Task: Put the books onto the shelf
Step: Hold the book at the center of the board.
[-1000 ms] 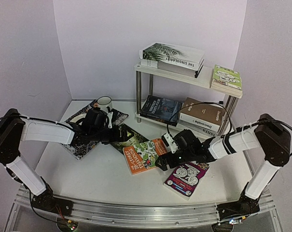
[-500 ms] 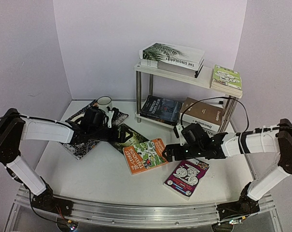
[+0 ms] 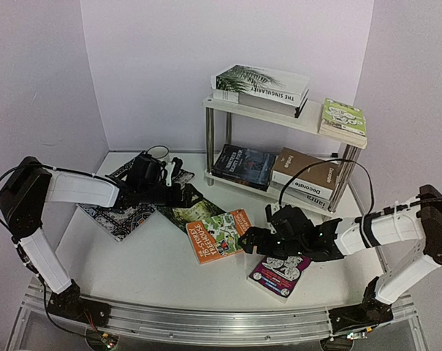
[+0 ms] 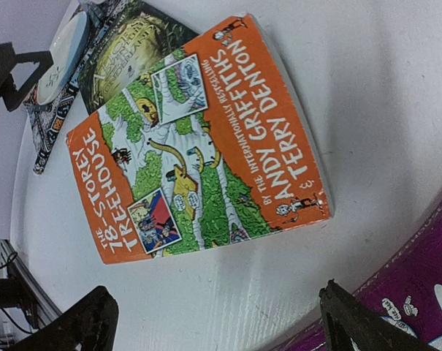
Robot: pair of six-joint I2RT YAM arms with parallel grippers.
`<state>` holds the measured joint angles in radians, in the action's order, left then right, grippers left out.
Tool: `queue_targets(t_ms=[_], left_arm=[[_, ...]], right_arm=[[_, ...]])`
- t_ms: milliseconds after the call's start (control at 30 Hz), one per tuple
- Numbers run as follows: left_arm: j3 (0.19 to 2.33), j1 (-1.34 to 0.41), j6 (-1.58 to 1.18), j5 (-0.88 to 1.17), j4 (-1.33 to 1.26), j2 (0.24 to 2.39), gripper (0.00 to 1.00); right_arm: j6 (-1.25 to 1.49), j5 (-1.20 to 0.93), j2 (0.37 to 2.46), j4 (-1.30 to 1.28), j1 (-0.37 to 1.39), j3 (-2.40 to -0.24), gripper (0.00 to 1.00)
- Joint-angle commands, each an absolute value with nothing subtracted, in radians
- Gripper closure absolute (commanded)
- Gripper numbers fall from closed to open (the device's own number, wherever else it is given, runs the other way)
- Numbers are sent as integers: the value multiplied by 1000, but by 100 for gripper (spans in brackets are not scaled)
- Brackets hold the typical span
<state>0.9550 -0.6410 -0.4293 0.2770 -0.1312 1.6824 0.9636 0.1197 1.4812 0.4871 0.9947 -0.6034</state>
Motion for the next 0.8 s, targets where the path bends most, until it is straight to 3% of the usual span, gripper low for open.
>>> queue_targets(t_ms=[0, 400, 767], left_arm=[[1026, -641, -391, 337, -153, 1711, 0], [1099, -637, -378, 393, -124, 1840, 0], [1138, -637, -359, 506, -56, 1893, 6]], right_arm=[[1048, 148, 1516, 618, 995, -612, 4], [1150, 194, 1577, 664, 993, -620, 3], [1236, 127, 1664, 668, 983, -657, 7]])
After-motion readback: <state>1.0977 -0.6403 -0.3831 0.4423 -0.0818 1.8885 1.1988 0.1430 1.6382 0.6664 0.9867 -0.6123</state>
